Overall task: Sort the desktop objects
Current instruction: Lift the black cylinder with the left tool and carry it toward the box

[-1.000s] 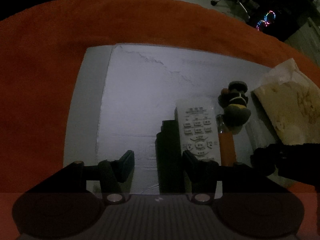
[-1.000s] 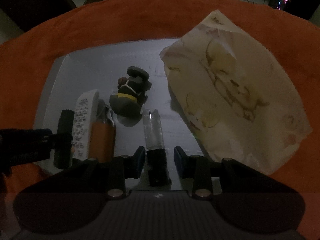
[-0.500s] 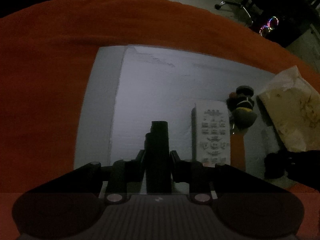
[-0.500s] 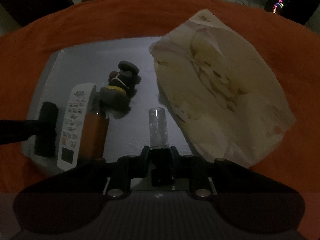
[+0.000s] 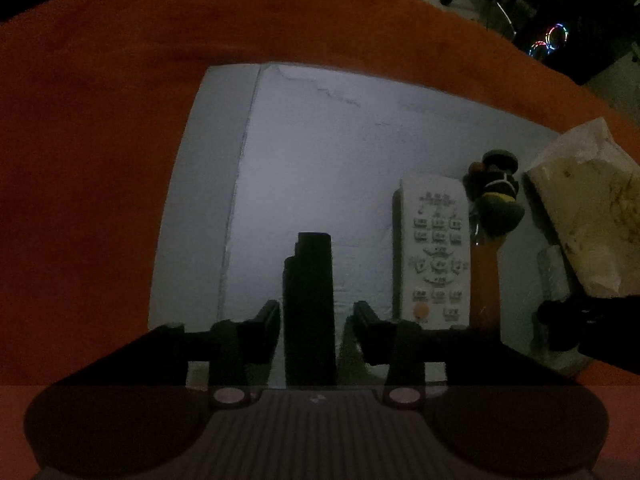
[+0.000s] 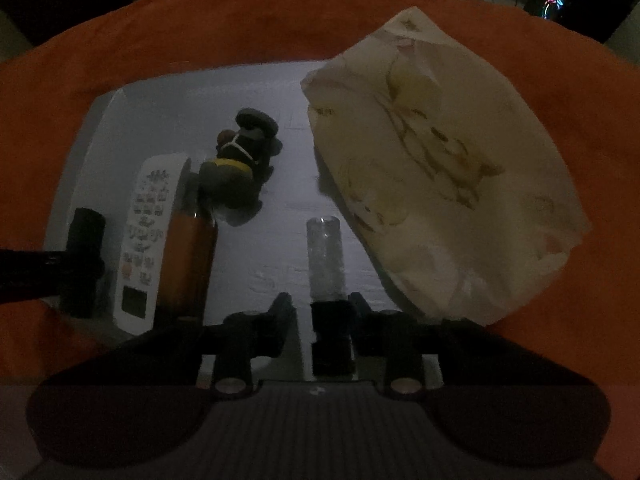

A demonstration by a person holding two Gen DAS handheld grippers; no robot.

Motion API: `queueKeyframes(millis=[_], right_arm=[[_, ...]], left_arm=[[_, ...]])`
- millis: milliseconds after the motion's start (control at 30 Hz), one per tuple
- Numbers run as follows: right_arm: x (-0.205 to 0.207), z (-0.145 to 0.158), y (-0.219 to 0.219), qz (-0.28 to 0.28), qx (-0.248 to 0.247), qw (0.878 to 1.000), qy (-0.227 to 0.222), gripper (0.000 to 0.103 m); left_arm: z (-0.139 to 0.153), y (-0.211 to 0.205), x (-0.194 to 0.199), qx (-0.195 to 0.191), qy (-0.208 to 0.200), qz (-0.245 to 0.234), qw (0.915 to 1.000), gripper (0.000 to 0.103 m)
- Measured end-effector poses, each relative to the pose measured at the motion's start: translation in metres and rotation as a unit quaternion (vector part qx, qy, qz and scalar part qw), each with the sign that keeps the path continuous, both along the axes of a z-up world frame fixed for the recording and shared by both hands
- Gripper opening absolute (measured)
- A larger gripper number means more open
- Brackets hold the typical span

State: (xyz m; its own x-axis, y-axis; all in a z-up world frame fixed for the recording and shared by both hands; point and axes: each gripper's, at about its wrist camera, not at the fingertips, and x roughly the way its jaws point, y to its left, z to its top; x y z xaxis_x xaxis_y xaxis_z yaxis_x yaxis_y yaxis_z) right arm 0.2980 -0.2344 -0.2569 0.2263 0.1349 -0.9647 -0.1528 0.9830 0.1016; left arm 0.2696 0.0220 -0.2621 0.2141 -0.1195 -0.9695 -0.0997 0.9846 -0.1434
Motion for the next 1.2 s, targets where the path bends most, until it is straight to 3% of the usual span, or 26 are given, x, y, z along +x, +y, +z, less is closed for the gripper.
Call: queueKeyframes(millis=[133, 200, 233, 267, 533, 1033, 1200], right_arm=[[0.001, -0.004, 0.01, 0.01, -0.02, 1.0, -0.013, 0.038], [0.001, -0.007, 0.015, 0.012, -0.039, 0.999, -0.02, 0.024], [0.0, -0.007, 0.015, 0.013, -0.046, 0.999, -0.023, 0.022], [0.0, -0.006, 0.015, 0.012, -0.046, 0.999, -0.023, 0.022], [-0.004, 0.0, 0.009, -0.011, -0.033, 0.999, -0.016, 0.022], [-0.051, 0.077, 0.019, -0.006, -0.007, 0.998, -0.056, 0.022], [-0.078, 0.109, 0.019, -0.01, 0.026, 0.998, -0.058, 0.022]], left_arm=[[-0.003, 0.002, 0.002, -0.001, -0.011, 0.005, 0.9999, 0.042], [-0.005, 0.002, 0.002, 0.002, -0.013, 0.005, 0.9999, 0.038], [-0.004, 0.002, 0.001, 0.0, -0.014, 0.003, 0.9999, 0.026], [-0.004, 0.002, 0.001, -0.001, -0.017, 0.001, 0.9999, 0.022], [0.013, 0.01, -0.003, -0.01, -0.041, 0.008, 0.9991, 0.022], [0.072, 0.005, -0.052, 0.008, -0.071, -0.025, 0.9972, 0.022], [0.092, 0.003, -0.08, 0.006, -0.08, -0.033, 0.9963, 0.022]])
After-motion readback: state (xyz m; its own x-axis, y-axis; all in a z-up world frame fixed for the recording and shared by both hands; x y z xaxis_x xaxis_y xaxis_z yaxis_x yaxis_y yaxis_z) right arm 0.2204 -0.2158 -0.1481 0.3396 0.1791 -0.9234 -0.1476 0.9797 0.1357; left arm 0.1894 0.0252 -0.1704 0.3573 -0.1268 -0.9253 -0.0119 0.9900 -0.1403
